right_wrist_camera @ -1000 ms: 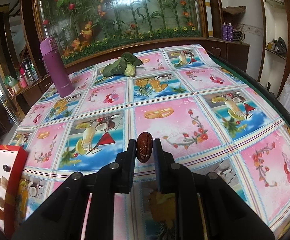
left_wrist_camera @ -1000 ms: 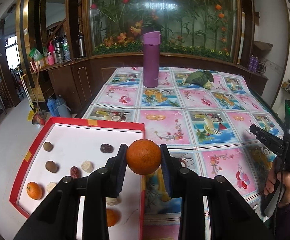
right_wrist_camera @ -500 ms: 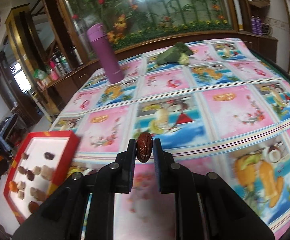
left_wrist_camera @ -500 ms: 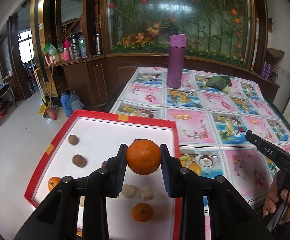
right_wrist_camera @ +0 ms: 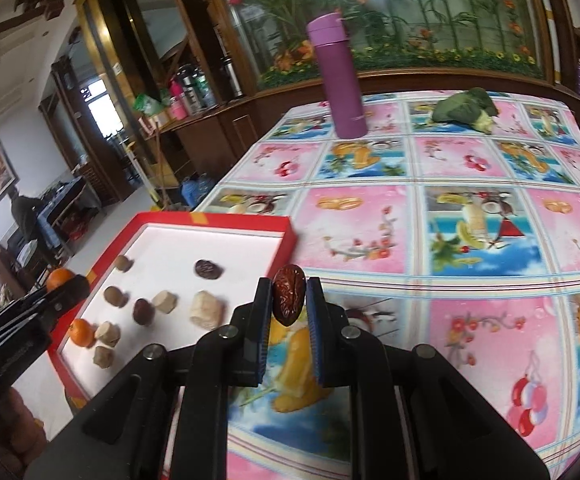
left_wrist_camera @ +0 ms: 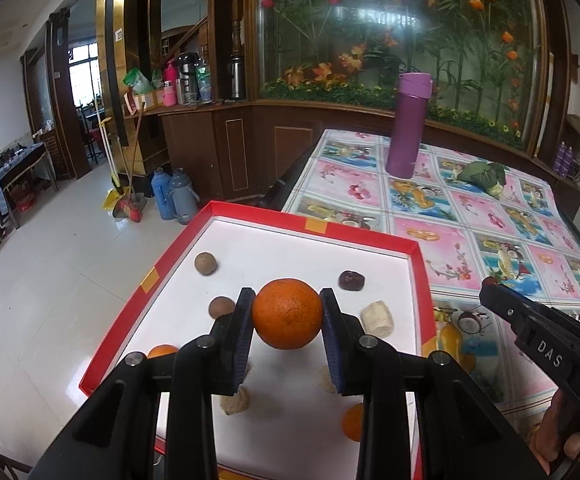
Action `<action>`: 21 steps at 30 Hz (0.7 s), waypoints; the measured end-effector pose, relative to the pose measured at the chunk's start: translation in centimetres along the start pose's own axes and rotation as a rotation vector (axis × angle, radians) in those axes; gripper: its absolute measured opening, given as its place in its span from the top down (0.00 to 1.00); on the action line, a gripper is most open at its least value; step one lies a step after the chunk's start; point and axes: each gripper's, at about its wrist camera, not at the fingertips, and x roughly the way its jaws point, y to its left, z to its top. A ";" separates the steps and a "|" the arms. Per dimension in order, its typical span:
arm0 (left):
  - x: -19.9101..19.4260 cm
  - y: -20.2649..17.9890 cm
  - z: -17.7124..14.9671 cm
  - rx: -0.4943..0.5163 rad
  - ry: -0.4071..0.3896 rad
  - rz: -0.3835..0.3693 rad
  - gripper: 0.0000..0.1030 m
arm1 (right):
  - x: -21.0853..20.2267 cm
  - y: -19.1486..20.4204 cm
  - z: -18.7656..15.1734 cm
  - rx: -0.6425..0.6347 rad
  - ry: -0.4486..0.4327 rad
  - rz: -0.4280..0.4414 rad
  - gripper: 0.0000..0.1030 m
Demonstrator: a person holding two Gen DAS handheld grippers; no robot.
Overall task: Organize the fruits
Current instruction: 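Carry the orange and the red date over the red tray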
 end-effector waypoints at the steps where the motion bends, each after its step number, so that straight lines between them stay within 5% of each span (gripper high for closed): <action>1: 0.1 0.2 0.0 -0.004 0.002 0.001 0.69 | 0.1 0.5 -0.1 -0.009 0.004 0.007 0.81; 21: 2.6 4.6 -1.8 -0.056 0.073 0.090 0.69 | 2.3 5.2 -2.2 -0.104 0.091 0.076 0.81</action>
